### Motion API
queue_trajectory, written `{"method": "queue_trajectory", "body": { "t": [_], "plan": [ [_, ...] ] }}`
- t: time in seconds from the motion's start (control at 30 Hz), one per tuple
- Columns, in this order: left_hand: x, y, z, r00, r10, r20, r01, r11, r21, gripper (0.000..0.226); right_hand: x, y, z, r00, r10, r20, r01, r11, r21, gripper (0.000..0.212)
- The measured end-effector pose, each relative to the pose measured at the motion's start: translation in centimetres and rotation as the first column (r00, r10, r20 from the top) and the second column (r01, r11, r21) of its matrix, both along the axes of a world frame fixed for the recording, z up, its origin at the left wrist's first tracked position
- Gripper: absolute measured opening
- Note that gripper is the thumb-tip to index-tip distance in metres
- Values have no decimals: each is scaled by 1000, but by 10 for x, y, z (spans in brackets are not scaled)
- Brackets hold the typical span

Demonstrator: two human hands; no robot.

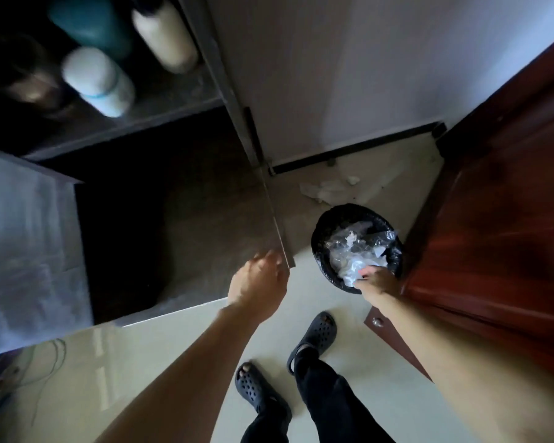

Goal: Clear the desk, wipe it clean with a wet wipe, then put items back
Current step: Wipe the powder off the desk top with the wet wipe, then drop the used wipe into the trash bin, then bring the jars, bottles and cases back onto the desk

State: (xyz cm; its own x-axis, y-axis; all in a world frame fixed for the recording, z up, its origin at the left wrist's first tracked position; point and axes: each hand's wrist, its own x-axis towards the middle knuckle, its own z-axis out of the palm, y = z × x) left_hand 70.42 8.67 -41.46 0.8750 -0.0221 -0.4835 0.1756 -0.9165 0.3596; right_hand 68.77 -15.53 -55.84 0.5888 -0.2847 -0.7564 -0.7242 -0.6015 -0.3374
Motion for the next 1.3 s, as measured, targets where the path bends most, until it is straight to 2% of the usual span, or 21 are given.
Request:
{"method": "queue_trajectory", "body": {
  "t": [0.27,0.47,0.63,0.73,0.87,1.0,1.03,1.13,1.2,1.3],
  "plan": [
    [-54,72,89,993,88,74,-85,996,-42,26,-5,68,133,964,127,232,-139,989,39,33],
    [-80,134,153,971,164,175,-155,986,-61,24,0,120,223,880,267,393,-298,955,19,32],
    [-81,176,191,953,176,247,-173,984,-36,25,19,172,290,811,296,504,-370,928,50,32],
    [-73,194,209,942,194,274,-192,981,-34,27,36,203,320,747,357,561,-427,904,-8,35],
    [-50,210,223,924,214,317,-212,976,-40,27,73,243,346,619,502,603,-528,835,-153,44],
    [-18,223,224,910,263,320,-263,964,-44,23,126,283,353,393,656,644,-572,723,-388,45],
    [-10,225,224,908,272,319,-273,961,-43,21,141,292,353,360,692,626,-575,693,-435,46],
    [15,231,224,908,280,312,-288,957,-21,19,180,312,349,377,784,493,-620,609,-495,53],
    [34,232,224,900,276,337,-288,957,-14,18,197,317,344,371,822,432,-663,560,-497,50],
    [61,230,222,879,286,381,-298,954,-29,21,204,313,331,284,831,478,-668,529,-524,41]
  ]
}}
